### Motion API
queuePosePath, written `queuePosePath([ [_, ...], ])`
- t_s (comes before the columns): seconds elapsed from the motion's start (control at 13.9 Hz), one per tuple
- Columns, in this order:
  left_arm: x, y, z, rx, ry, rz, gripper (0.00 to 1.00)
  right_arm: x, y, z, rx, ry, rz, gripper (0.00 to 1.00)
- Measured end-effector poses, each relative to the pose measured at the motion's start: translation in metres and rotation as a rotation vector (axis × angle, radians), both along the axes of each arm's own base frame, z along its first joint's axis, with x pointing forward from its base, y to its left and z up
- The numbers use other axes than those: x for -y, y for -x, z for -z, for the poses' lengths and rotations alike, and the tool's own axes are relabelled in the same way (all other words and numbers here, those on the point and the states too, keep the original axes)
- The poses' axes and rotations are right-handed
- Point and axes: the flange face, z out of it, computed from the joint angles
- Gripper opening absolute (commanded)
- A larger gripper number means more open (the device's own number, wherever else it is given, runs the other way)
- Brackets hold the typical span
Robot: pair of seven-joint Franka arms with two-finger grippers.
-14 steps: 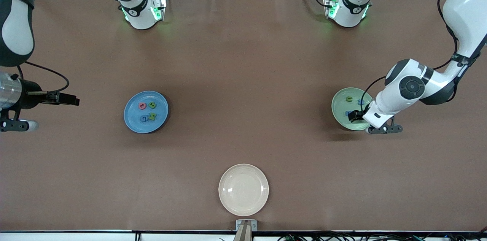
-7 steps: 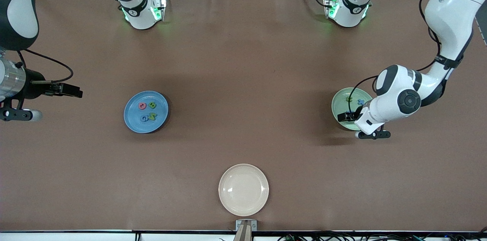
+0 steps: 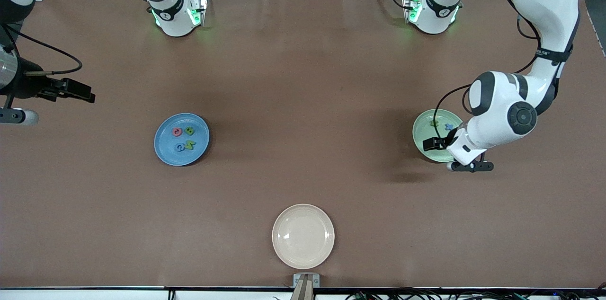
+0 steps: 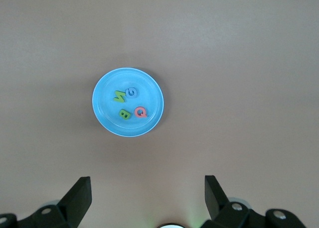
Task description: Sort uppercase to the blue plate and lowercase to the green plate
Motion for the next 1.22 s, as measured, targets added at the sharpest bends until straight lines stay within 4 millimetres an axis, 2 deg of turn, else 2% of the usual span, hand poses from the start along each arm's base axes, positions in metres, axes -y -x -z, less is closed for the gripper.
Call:
queuePosePath([
  [0.22, -0.021, 0.001, -0.034, 0.03, -0.014, 0.009, 0.99, 0.0, -0.001, 0.0, 0.005, 0.0, 0.001, 1.0],
  [0.57, -0.03, 0.018, -0.126, 0.057, -0.024, 0.0, 0.99, 0.007, -0.002, -0.009, 0.031, 0.001, 0.013, 1.0],
  [0.93, -0.051, 0.035, -0.201, 0.083, -0.03, -0.029, 0.99, 0.016, -0.004, -0.018, 0.055, 0.003, 0.029, 1.0],
  [1.22, -0.06, 0.059, -0.264, 0.094, -0.035, -0.039, 0.99, 0.017, -0.016, 0.004, 0.025, 0.002, 0.03, 1.0],
])
